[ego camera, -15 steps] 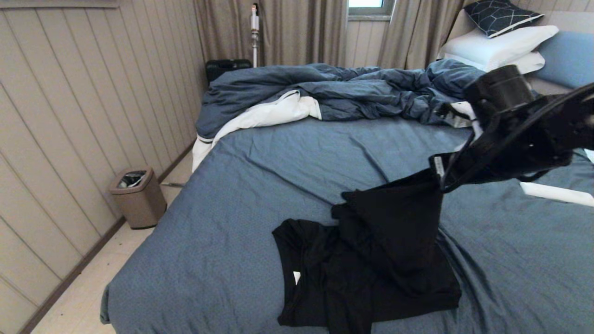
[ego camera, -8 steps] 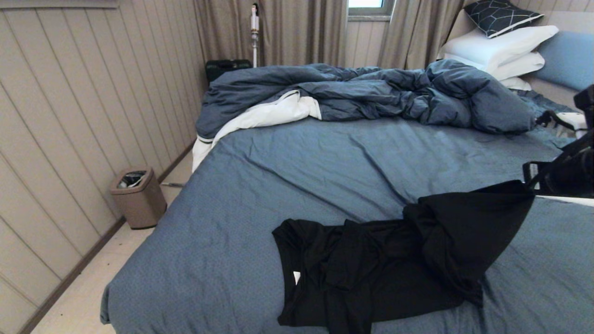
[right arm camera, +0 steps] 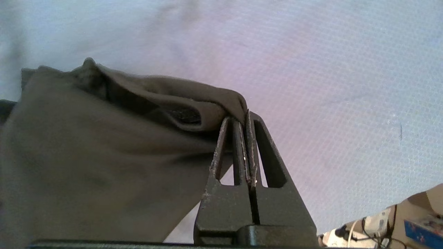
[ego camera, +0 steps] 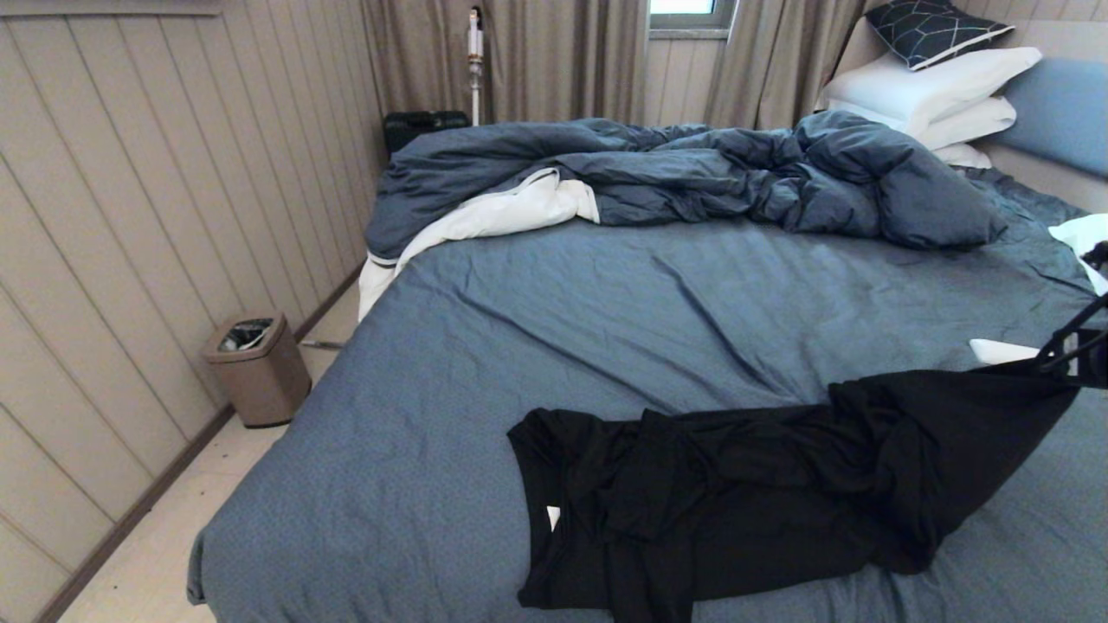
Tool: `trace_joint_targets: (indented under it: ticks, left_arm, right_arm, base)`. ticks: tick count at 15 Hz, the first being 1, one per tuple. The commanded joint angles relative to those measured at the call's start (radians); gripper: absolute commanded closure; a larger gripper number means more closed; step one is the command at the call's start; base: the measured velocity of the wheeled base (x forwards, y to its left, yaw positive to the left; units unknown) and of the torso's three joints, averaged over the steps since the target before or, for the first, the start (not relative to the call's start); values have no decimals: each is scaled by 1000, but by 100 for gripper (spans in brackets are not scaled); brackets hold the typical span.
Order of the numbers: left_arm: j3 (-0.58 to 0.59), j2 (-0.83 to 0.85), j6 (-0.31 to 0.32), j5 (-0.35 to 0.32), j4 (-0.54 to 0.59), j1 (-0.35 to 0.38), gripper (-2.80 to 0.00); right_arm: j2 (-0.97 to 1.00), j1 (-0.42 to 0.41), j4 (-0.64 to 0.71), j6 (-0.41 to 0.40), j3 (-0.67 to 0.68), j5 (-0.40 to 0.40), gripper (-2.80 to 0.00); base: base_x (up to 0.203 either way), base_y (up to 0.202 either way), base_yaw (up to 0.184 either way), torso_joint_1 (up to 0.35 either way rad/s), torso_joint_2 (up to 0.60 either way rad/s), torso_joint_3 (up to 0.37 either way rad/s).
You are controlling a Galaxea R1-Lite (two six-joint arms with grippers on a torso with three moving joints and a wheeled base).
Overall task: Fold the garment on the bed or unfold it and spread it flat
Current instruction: Unford the black T-shirt
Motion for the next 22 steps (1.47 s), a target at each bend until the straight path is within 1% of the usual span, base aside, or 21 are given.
trace_joint_targets:
  ticks: [1, 4, 7, 11, 12, 18, 19, 21, 22]
  left_arm:
    - [0, 0, 0, 1, -1, 0, 0]
    - [0, 0, 1, 1, -1, 0, 0]
    - [0, 0, 4, 1, -1, 0, 0]
    - [0, 0, 6, 1, -1, 0, 0]
    - [0, 0, 6, 1, -1, 0, 0]
    - [0, 0, 6, 1, -1, 0, 0]
    - [0, 0, 6, 1, -1, 0, 0]
    - [0, 0, 6, 1, -1, 0, 0]
    - [0, 0, 6, 1, -1, 0, 0]
  right_arm:
    - [75, -33, -28, -5, -8, -1, 0]
    - [126, -84, -87, -41, -11, -4, 0]
    - [161, -141, -111, -64, -23, -6, 0]
    - [187, -164, -113, -64, -12, -6, 0]
    - [190, -164, -113, -64, -3, -5, -280]
    - [149, -165, -128, -57, 6, 14, -280]
    - [115, -165, -125, -54, 21, 34, -280]
    - [28, -154, -122, -43, 79, 100, -280]
    - [-18, -129, -122, -31, 118, 119, -280]
  base:
    - [0, 0, 0, 0, 0, 0]
    - [0, 0, 0, 0, 0, 0]
    - [0, 0, 0, 0, 0, 0]
    - [0, 0, 0, 0, 0, 0]
    - [0, 0, 0, 0, 0, 0]
    - [0, 0, 0, 0, 0, 0]
    - [0, 0, 0, 0, 0, 0]
    - [0, 0, 0, 0, 0, 0]
    - [0, 0, 0, 0, 0, 0]
